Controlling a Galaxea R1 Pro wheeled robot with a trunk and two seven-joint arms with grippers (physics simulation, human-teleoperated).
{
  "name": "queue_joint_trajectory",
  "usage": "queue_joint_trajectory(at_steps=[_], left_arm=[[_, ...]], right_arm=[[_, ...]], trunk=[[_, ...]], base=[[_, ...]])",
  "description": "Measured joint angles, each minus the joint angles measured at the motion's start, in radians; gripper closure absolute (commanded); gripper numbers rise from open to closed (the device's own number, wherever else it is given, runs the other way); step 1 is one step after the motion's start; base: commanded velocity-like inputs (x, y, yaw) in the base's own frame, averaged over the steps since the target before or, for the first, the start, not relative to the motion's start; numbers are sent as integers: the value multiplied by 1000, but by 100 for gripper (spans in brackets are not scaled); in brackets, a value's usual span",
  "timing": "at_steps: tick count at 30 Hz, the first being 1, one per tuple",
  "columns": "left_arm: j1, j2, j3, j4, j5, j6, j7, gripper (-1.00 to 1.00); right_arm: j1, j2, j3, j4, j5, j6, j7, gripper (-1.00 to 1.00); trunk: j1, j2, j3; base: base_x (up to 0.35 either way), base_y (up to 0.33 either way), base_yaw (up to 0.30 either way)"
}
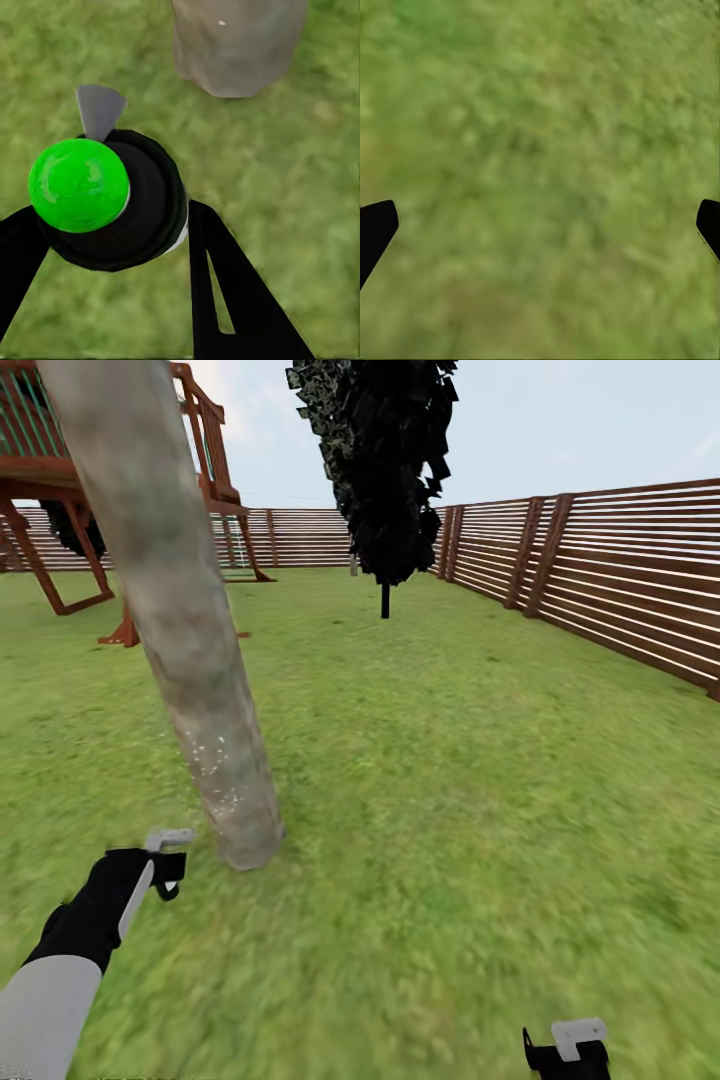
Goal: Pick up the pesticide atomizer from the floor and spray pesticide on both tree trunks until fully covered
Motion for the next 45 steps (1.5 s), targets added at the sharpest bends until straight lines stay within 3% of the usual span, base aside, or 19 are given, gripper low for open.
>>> queue_joint_trajectory(at_steps=[8,24,28,31,35,45], left_arm=[[10,-2,0,55,-2,-6,2,100],[14,-1,3,62,-3,-6,3,100],[38,7,6,75,-4,-10,65,100],[40,-3,1,76,4,-11,84,100],[41,-38,2,74,5,-11,88,100],[40,-40,-1,75,0,-11,88,100]], right_arm=[[0,-2,0,0,0,0,0,-100],[0,0,0,0,0,0,0,-100],[0,0,0,0,0,0,0,-100],[0,0,0,0,0,0,0,-100],[0,0,0,0,0,0,0,-100],[0,1,0,0,0,0,0,-100]], trunk=[[0,0,0],[0,0,0],[0,0,0],[0,0,0],[0,0,0],[0,0,0]], base=[[232,-183,24],[59,-262,43],[0,-272,273],[37,-272,277],[129,-270,277],[216,-209,267]])
